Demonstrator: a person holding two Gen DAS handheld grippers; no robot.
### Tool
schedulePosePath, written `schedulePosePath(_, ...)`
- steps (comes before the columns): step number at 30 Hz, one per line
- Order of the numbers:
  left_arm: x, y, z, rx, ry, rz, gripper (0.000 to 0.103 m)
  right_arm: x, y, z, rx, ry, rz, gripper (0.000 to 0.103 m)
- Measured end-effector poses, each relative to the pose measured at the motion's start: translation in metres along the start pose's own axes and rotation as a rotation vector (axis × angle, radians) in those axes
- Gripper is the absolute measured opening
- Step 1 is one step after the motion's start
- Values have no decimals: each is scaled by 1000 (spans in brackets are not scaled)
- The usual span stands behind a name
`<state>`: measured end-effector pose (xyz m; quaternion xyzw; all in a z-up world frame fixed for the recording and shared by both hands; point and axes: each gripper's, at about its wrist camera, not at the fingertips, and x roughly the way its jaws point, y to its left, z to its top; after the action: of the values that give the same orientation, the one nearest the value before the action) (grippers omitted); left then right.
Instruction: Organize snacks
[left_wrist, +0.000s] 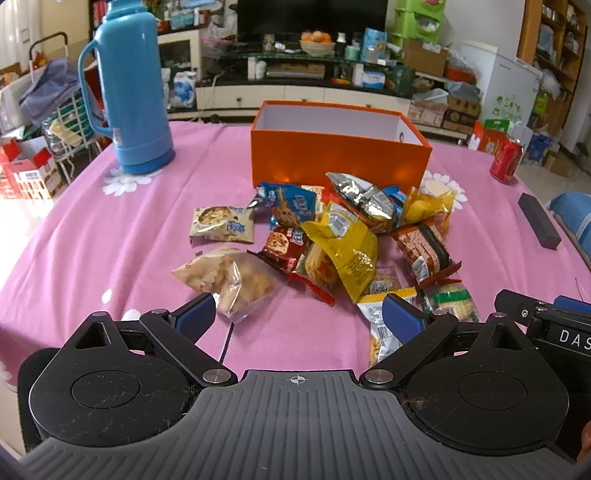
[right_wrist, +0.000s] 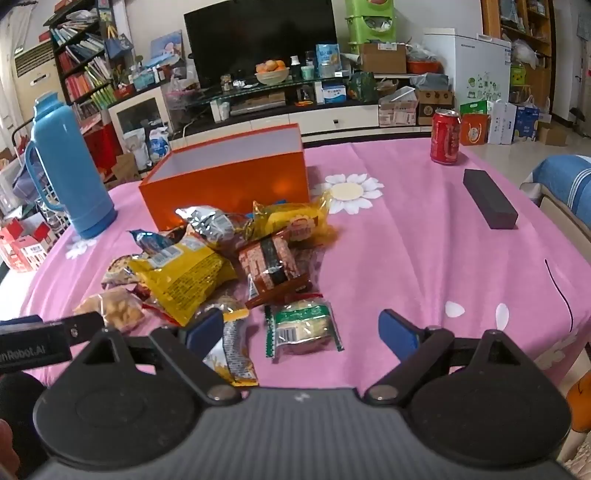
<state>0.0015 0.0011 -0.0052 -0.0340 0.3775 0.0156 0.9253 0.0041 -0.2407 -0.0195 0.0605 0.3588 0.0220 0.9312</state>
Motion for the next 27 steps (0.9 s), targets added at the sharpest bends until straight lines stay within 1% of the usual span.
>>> schedulePosePath(19,-2,-3,-2,5,3,1,76,-6,-1,-1,-1,-17,-7,91)
schedulePosePath(27,3,-1,-2,-5,16,0,76,-2,1,-1,-9,-7,-13,91)
